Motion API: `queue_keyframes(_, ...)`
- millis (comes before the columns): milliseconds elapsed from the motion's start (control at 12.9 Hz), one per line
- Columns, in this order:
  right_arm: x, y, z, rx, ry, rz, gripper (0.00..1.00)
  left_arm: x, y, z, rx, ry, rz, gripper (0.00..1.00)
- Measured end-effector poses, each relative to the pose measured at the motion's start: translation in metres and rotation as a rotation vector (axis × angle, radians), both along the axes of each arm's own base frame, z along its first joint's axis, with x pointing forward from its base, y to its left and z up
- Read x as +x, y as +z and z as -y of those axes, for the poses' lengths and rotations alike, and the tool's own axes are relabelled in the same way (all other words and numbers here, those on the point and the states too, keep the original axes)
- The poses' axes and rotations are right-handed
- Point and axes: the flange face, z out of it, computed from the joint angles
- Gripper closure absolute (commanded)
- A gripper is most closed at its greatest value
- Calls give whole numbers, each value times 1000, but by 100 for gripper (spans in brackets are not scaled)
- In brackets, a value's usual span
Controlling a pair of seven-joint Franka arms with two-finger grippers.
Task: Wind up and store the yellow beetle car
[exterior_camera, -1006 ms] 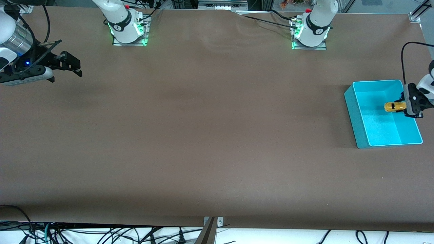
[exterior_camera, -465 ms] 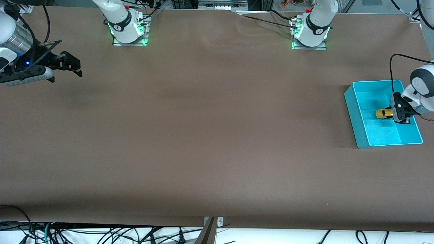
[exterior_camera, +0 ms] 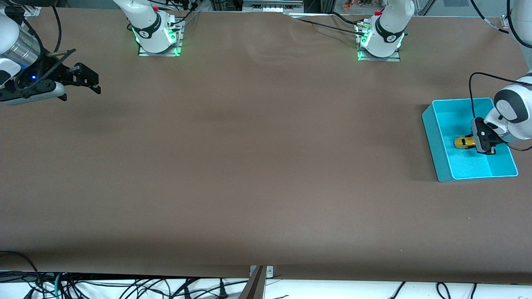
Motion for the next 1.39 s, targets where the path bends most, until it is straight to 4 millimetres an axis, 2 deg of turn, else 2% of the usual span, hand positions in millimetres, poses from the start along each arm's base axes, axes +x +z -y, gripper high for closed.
queue_keyframes(155,0,0,0,0,0,0,0,4,0,4,0,-9,7,0)
queue_keyframes(310,0,0,0,0,0,0,0,12,11,8,-3,-19,17,0)
queue_keyframes(465,0,0,0,0,0,0,0,21,43,9,-9,-22,32,0)
queue_keyframes(619,0,0,0,0,0,0,0,30,88,13,-13,-29,66,0)
queue_keyframes(852,0,0,0,0,0,0,0,41,140,37,-22,31,106,0)
queue_keyframes(1006,0,0,0,0,0,0,0,50,162,66,-39,140,120,0)
queue_keyframes(1239,0,0,0,0,0,0,0,71,207,132,-99,361,187,0)
queue_keyframes(1394,0,0,0,0,0,0,0,76,239,177,-114,544,191,0)
